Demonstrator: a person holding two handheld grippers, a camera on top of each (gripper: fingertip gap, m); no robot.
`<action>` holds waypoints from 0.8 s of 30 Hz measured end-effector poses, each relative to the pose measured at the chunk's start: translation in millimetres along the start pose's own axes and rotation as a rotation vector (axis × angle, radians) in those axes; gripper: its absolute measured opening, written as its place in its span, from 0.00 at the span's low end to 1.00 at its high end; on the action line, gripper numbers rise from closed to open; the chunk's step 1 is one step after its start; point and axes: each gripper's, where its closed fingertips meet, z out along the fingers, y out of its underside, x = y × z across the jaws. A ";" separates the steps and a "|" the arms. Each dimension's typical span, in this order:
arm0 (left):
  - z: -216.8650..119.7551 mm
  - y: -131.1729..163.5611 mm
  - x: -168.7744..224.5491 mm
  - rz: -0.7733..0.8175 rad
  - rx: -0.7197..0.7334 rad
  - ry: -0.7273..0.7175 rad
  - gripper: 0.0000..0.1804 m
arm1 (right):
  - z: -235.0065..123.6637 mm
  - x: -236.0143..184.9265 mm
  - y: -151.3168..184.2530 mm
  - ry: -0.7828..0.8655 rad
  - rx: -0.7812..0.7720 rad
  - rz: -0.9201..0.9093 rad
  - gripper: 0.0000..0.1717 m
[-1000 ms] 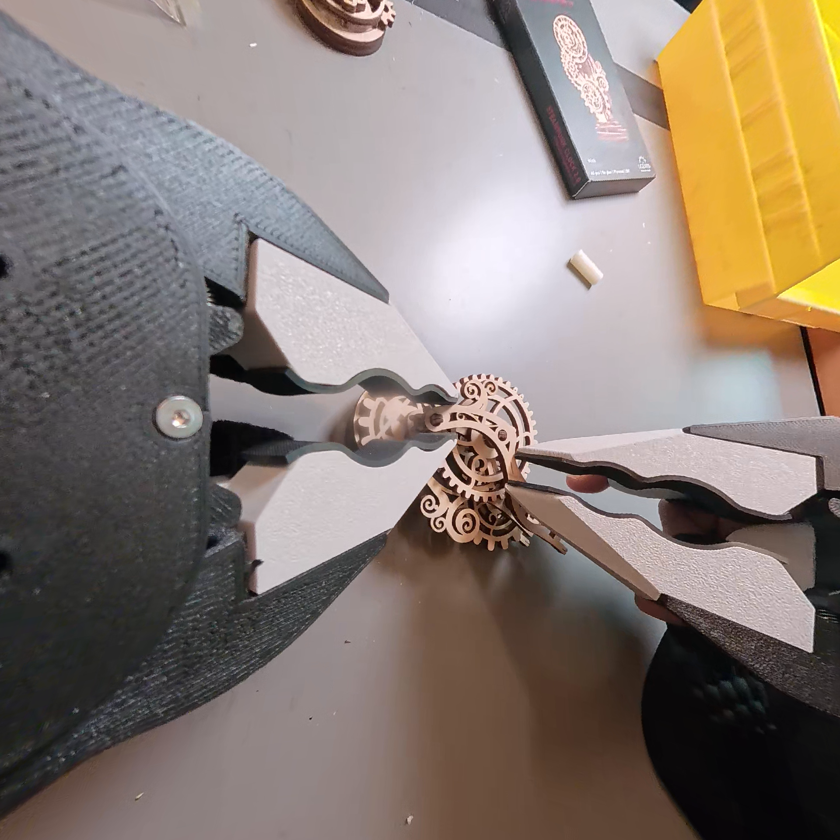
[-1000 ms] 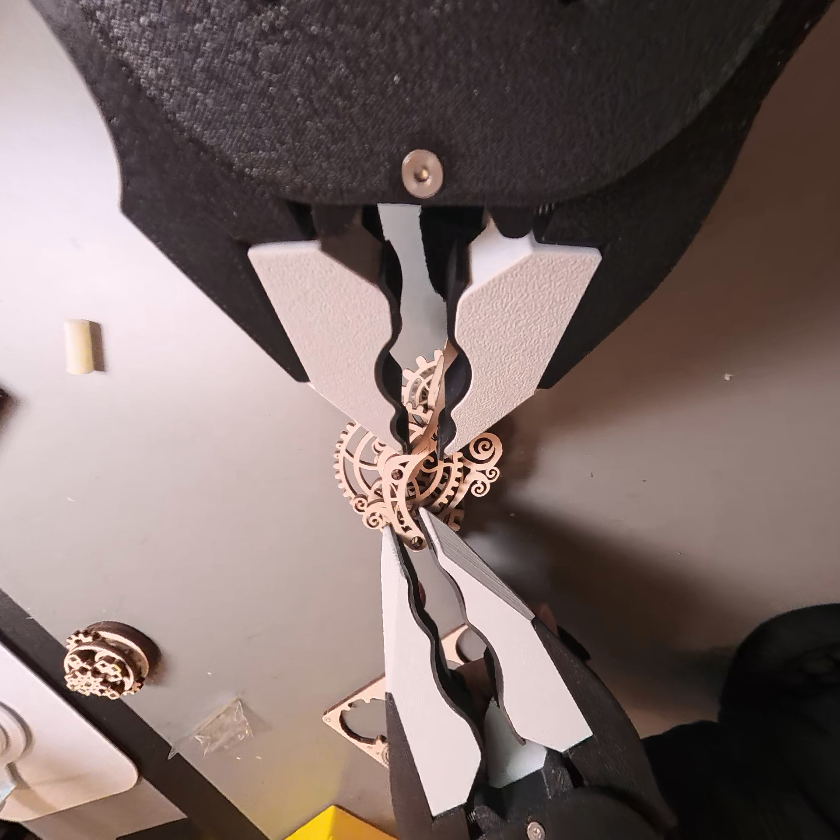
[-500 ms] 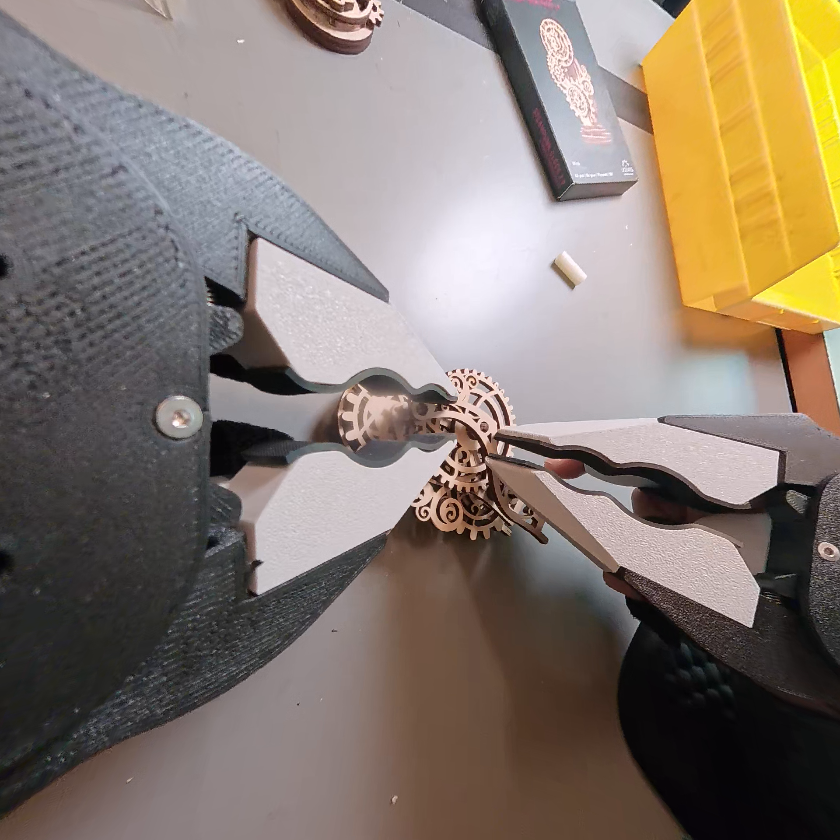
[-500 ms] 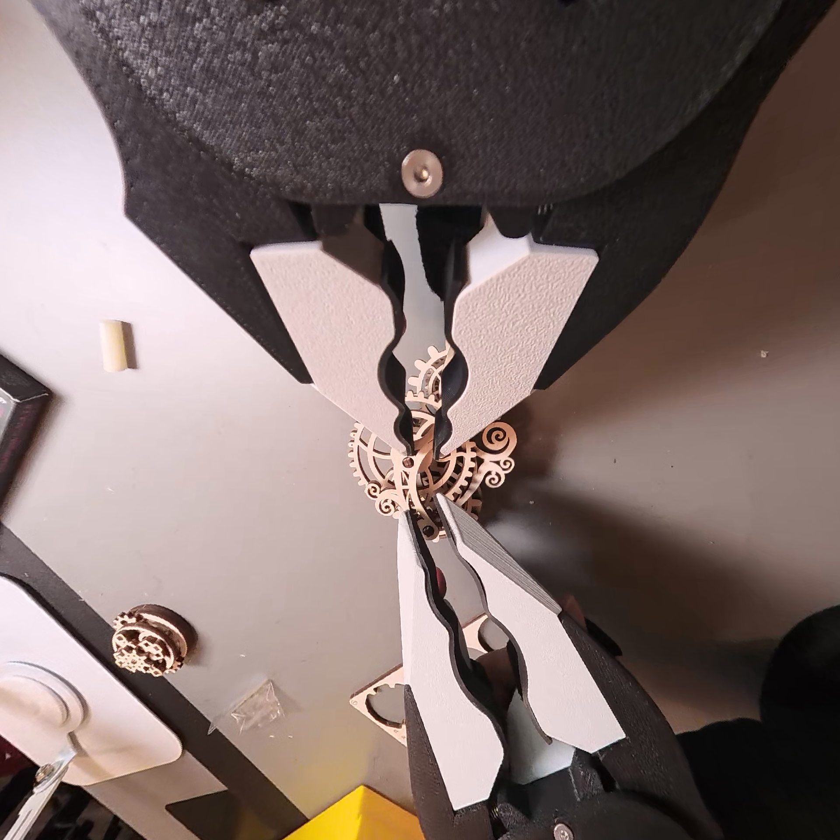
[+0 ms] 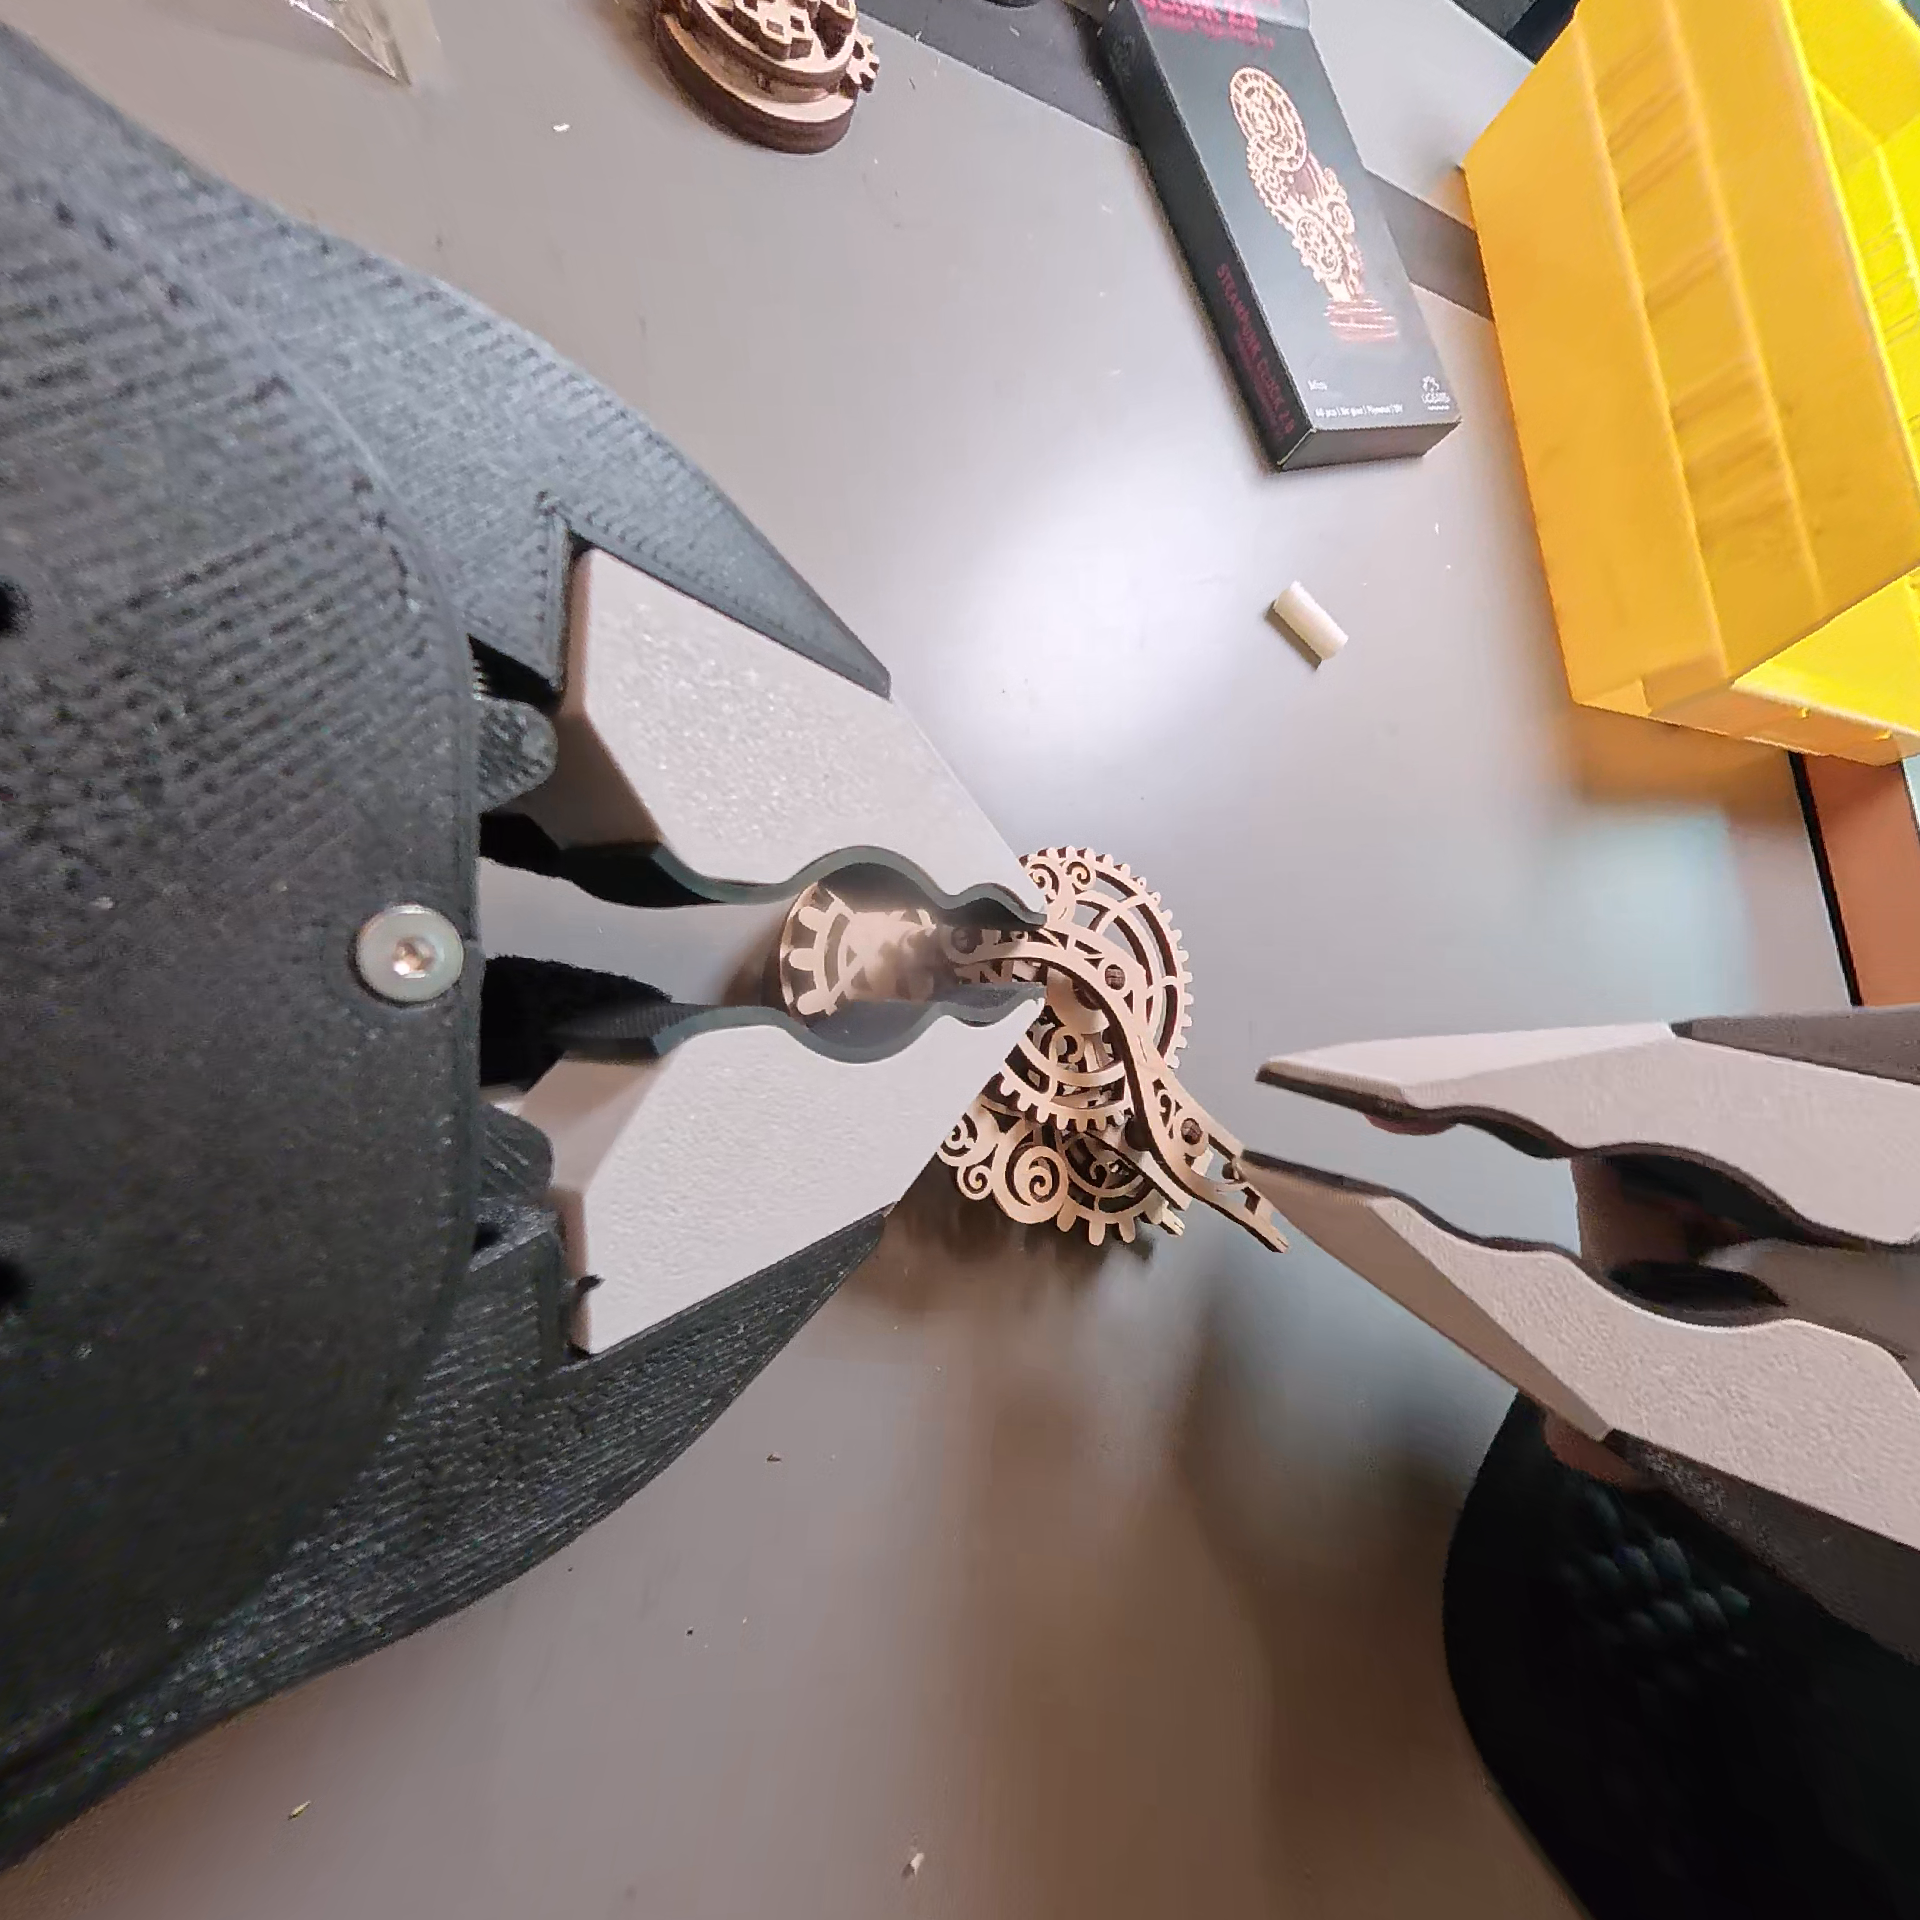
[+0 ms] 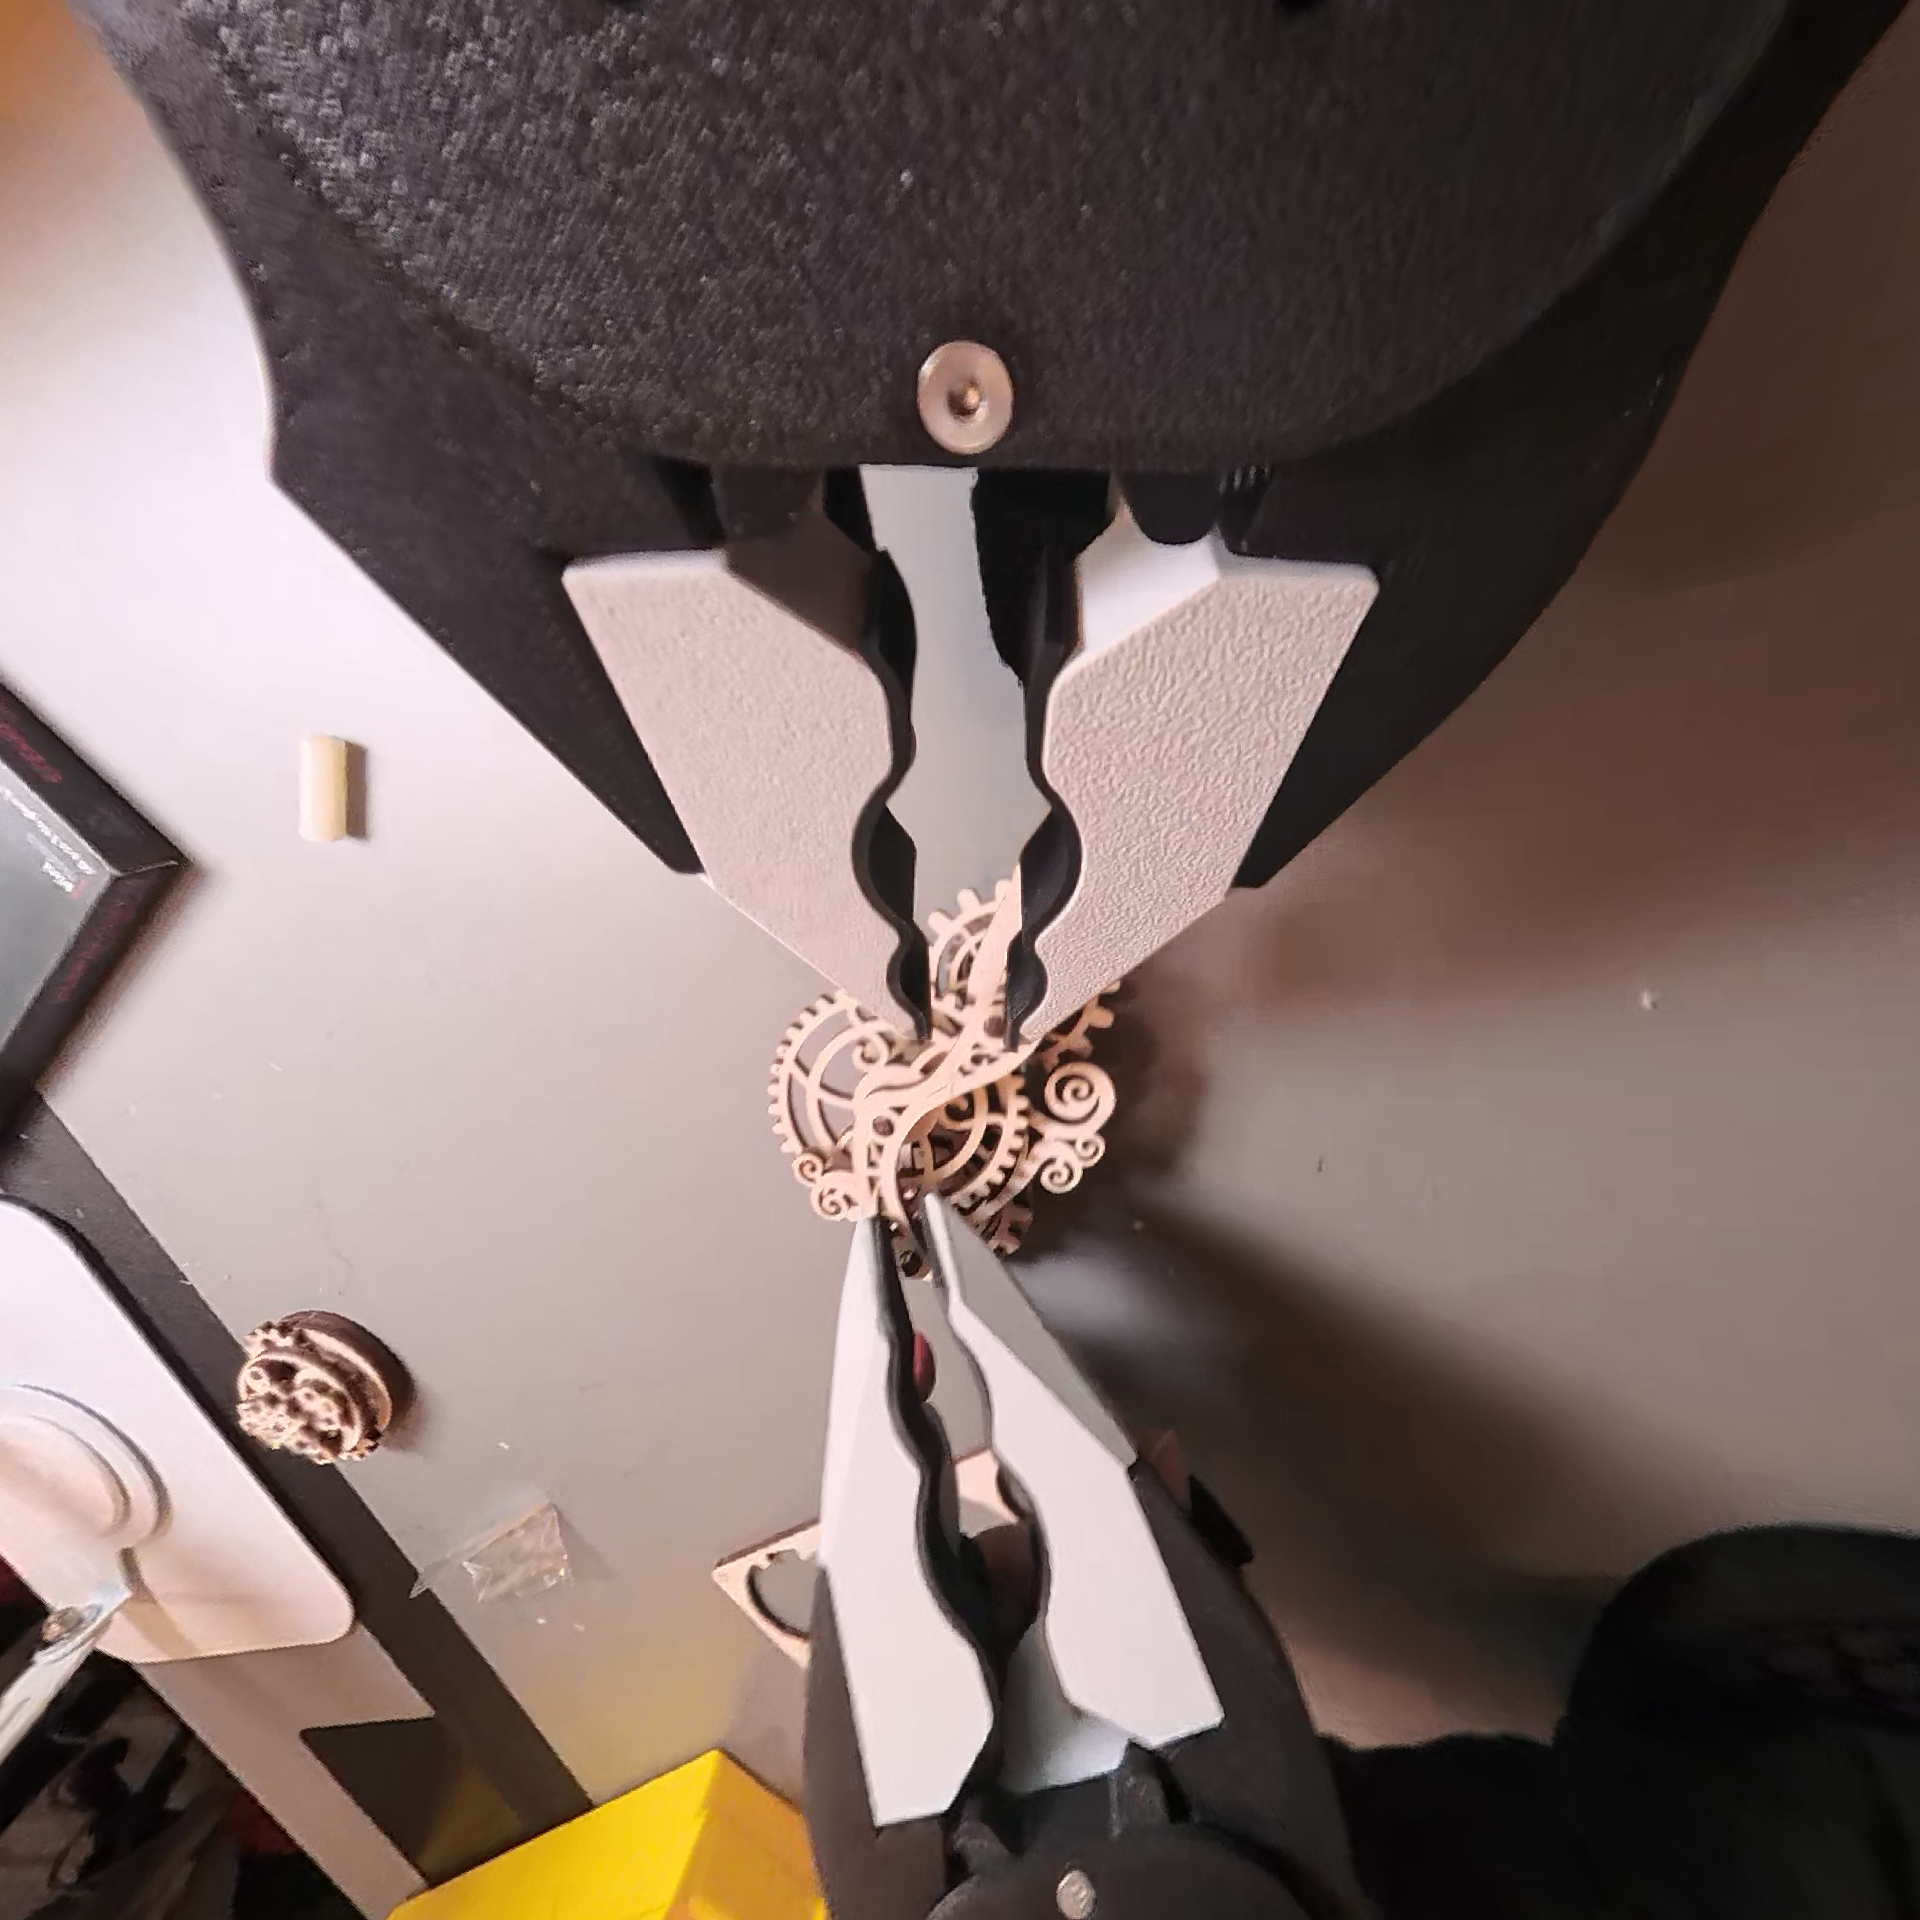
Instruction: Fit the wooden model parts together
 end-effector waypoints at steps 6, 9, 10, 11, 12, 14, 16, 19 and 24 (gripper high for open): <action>-0.6 -1.5 0.8 0.008 0.007 0.000 0.04 | 7.1 -9.7 10.3 0.002 -0.075 -0.060 0.06; -0.9 -0.7 0.2 0.013 0.001 -0.003 0.05 | 8.5 -10.1 9.0 0.010 -0.074 -0.070 0.04; -0.9 -0.8 0.3 0.011 0.003 -0.002 0.05 | 8.5 -10.4 9.0 0.008 -0.074 -0.069 0.04; -1.0 -0.9 0.3 0.008 0.005 0.000 0.05 | 8.6 -10.6 9.0 0.007 -0.073 -0.067 0.03; -0.9 -1.0 0.5 0.007 0.006 0.001 0.05 | 8.7 -10.6 8.9 0.006 -0.071 -0.064 0.03; -0.9 -1.1 0.7 0.008 0.007 0.003 0.06 | 8.4 -10.2 8.8 0.004 -0.065 -0.053 0.04; -1.1 -2.9 2.0 0.007 0.019 0.010 0.09 | 6.4 -9.4 4.7 -0.009 -0.027 -0.024 0.05; -5.2 -11.7 1.2 -0.008 0.077 0.015 0.14 | -3.2 1.2 0.4 -0.013 0.030 0.059 0.10; -19.2 -13.8 -9.9 -0.045 0.103 0.007 0.24 | -2.5 -8.5 36.4 -0.100 -0.112 0.086 0.30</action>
